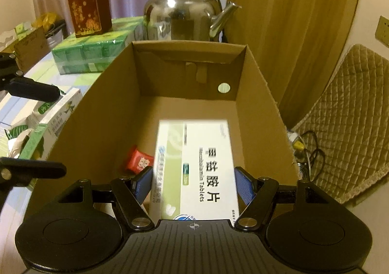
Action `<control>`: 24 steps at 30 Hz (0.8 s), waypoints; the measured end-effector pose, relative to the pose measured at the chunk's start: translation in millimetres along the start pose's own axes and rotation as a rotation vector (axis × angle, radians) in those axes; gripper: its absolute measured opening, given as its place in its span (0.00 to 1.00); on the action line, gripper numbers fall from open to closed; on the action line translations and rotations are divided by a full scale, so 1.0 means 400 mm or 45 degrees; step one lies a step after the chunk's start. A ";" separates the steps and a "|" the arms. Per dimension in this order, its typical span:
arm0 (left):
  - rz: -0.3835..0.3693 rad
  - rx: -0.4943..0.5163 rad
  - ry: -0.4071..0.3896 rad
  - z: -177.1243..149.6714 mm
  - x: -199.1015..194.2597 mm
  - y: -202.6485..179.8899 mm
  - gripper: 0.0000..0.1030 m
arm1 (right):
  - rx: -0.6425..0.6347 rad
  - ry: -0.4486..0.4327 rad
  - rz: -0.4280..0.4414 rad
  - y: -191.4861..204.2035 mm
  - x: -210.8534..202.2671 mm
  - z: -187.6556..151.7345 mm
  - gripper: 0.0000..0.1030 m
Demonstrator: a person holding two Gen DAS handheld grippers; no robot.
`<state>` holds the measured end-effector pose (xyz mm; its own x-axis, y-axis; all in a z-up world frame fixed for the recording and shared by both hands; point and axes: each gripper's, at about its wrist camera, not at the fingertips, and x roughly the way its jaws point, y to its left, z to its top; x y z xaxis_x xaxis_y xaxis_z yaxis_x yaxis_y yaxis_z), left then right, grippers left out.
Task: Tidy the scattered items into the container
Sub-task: 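Lower the medicine box into the cardboard box with the right tool, then open the left tool dropping the night-light while the right tool releases the medicine box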
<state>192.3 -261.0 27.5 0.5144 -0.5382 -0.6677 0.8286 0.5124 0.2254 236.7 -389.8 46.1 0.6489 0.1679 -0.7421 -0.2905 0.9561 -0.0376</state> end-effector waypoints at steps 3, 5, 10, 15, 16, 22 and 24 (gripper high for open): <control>-0.001 -0.025 -0.005 -0.005 -0.004 0.004 0.65 | 0.026 0.006 0.008 -0.003 0.003 -0.003 0.67; 0.001 -0.036 -0.006 -0.009 -0.009 0.005 0.65 | 0.043 -0.006 0.010 -0.007 -0.007 -0.003 0.71; 0.018 -0.089 -0.010 -0.019 -0.031 0.009 0.66 | 0.063 -0.058 0.001 -0.009 -0.055 0.004 0.73; 0.038 -0.142 -0.024 -0.024 -0.071 0.003 0.67 | 0.094 -0.108 0.005 0.002 -0.119 0.002 0.75; 0.040 -0.153 -0.027 -0.025 -0.080 0.001 0.67 | 0.105 -0.115 0.009 0.006 -0.132 -0.001 0.75; 0.062 -0.241 -0.037 -0.046 -0.145 -0.017 0.70 | 0.140 -0.137 0.027 0.050 -0.211 -0.027 0.79; 0.078 -0.274 -0.042 -0.059 -0.171 -0.022 0.71 | 0.140 -0.138 0.036 0.069 -0.232 -0.038 0.80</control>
<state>144.6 -212.9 54.5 0.5721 -0.5213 -0.6332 0.7312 0.6739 0.1059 157.7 -382.5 103.8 0.7152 0.2143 -0.6652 -0.2346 0.9702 0.0604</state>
